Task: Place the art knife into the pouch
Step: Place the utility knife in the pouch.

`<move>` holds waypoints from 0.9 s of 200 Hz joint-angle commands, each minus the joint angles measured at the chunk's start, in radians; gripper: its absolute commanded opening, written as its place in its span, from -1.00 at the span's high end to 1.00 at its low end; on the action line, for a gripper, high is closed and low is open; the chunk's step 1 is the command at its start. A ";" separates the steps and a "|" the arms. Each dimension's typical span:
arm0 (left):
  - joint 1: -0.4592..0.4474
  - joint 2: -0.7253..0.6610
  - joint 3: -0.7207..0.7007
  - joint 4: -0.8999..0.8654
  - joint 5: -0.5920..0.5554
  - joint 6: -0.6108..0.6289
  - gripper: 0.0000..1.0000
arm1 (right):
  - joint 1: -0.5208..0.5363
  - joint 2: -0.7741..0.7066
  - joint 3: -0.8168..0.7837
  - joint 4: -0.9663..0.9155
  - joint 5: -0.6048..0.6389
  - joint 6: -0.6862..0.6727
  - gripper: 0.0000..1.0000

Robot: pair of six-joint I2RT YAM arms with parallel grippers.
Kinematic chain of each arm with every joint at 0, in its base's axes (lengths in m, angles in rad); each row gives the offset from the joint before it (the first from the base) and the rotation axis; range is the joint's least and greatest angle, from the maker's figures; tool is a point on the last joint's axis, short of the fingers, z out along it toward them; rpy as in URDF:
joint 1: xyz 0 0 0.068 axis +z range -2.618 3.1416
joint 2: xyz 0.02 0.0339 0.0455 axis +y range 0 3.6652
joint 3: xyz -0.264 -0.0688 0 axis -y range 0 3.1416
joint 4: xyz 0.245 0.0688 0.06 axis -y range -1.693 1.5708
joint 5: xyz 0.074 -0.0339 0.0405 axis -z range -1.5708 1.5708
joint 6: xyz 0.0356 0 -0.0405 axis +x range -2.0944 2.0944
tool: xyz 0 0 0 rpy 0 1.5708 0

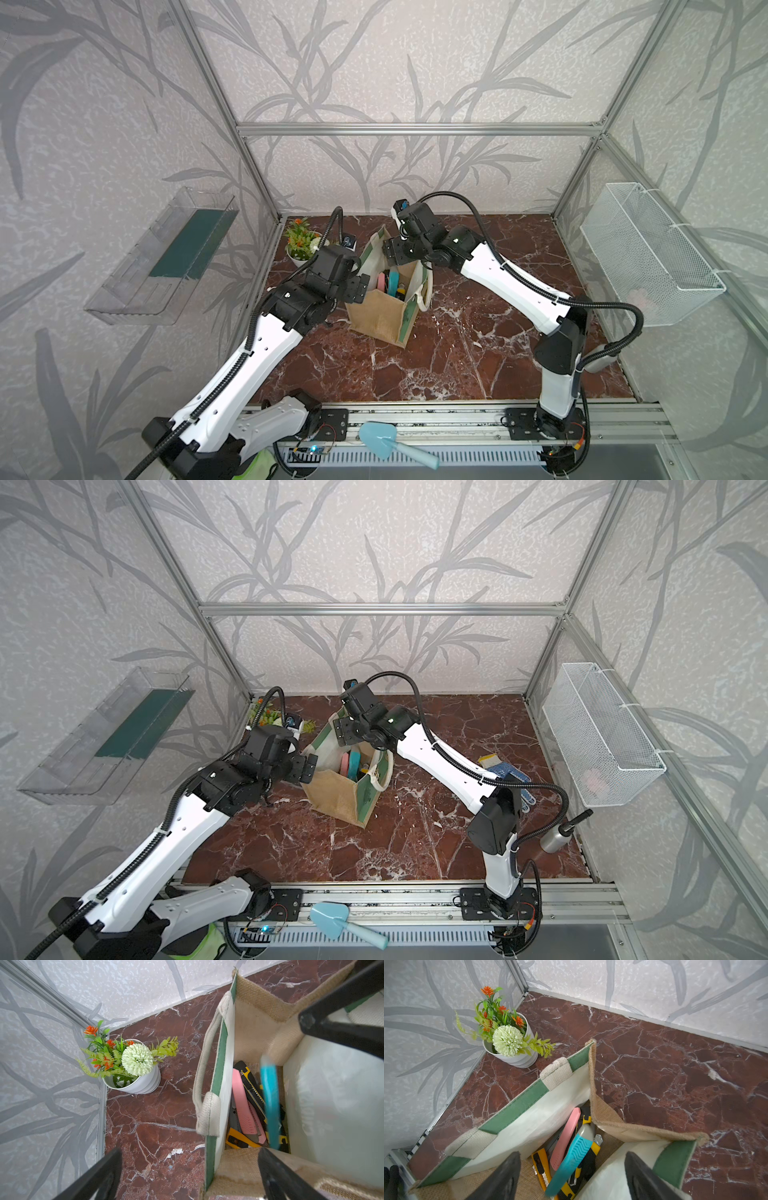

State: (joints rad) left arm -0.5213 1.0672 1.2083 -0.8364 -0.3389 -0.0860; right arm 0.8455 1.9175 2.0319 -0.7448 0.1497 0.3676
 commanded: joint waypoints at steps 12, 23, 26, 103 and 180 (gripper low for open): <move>0.008 -0.039 0.015 -0.003 -0.029 -0.046 -0.98 | 0.001 -0.037 0.050 -0.105 0.119 -0.020 -0.63; 0.008 -0.042 0.026 -0.024 -0.066 -0.080 -0.98 | -0.006 -0.051 0.039 -0.119 0.135 -0.018 -0.63; 0.009 -0.041 0.027 -0.029 -0.077 -0.089 -0.98 | -0.010 -0.056 0.033 -0.123 0.137 -0.017 -0.63; 0.043 -0.246 -0.284 0.074 -0.385 -0.339 -0.98 | -0.170 -0.334 -0.314 -0.053 0.148 -0.010 -0.72; 0.170 -0.299 -0.529 0.279 -0.396 -0.466 -0.98 | -0.415 -0.712 -0.893 0.295 0.214 -0.005 -0.95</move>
State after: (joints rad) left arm -0.3824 0.7395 0.7361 -0.6628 -0.7189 -0.4625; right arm 0.4820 1.2472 1.2411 -0.5858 0.3195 0.3725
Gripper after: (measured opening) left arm 0.992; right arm 0.967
